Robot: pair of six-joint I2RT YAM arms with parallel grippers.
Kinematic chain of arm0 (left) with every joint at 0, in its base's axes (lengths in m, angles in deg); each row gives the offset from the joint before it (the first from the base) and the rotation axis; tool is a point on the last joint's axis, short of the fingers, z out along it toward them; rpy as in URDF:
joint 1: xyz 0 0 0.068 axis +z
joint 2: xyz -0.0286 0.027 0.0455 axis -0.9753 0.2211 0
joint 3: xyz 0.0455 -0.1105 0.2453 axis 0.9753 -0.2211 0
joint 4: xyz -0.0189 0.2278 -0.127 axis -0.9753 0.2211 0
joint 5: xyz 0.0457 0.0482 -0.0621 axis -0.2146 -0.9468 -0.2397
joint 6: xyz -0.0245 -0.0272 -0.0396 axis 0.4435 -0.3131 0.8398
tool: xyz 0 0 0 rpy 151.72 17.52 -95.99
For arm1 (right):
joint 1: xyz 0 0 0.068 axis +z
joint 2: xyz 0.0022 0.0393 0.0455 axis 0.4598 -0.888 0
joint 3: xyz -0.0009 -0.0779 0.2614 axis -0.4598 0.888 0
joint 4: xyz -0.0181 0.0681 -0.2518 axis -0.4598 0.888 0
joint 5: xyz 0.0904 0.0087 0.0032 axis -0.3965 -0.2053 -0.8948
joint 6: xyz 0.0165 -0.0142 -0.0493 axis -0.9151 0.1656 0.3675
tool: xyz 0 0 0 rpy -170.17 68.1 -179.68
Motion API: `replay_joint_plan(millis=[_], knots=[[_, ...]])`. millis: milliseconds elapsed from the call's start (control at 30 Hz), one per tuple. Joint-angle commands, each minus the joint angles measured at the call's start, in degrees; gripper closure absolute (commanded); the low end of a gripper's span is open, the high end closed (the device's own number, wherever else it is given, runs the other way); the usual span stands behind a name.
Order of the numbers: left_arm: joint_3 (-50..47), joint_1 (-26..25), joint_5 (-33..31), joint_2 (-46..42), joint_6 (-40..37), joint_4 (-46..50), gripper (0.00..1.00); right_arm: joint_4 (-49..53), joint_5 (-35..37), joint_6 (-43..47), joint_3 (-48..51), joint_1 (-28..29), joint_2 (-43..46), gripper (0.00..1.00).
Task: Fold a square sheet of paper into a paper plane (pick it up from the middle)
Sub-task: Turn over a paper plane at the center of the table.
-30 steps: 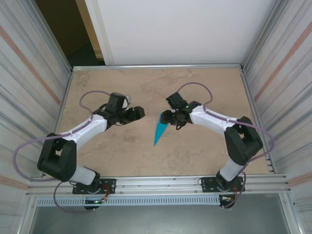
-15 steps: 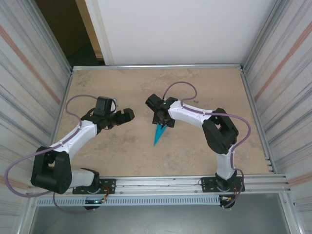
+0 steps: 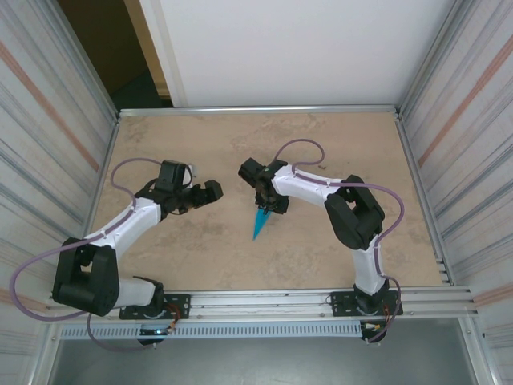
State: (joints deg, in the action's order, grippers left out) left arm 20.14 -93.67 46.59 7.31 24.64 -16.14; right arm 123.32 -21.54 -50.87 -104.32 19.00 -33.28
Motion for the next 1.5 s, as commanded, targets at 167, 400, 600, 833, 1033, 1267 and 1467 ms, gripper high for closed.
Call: replay_joint_plan(millis=[167, 400, 600, 833, 1033, 1267, 1467], knots=[[-1.08, 1.70, 1.25, 0.01, 1.28, -2.61, 0.03, -2.58, 1.44, -0.17, 3.36, -1.08, 4.82, 0.94], [-2.47, 5.05, 2.35, -0.71, 4.33, -5.72, 0.03, -5.87, -0.31, 3.98, 4.11, -3.15, 7.42, 1.00], [-3.74, 6.81, 1.28, -2.12, 6.96, -6.91, 0.03, -15.15, -10.65, 10.99, 3.43, -5.18, 9.22, 1.00], [-6.03, 9.32, 0.22, -6.16, 9.63, -7.22, 0.03, -27.54, -24.19, 15.59, 3.78, -7.13, 9.04, 1.00], [-6.73, 9.33, 4.15, -6.48, 9.96, -9.99, 0.04, -39.88, -34.74, 16.52, 10.18, -10.18, 8.45, 1.00], [-7.96, 7.69, 10.28, -1.02, 12.99, -18.08, 0.07, -46.63, -38.40, 16.16, 17.98, -13.59, 7.98, 1.00], [-5.64, 3.41, 10.50, 4.48, 13.40, -19.26, 0.12, -49.70, -39.49, 16.16, 22.96, -16.10, 7.44, 0.99]])
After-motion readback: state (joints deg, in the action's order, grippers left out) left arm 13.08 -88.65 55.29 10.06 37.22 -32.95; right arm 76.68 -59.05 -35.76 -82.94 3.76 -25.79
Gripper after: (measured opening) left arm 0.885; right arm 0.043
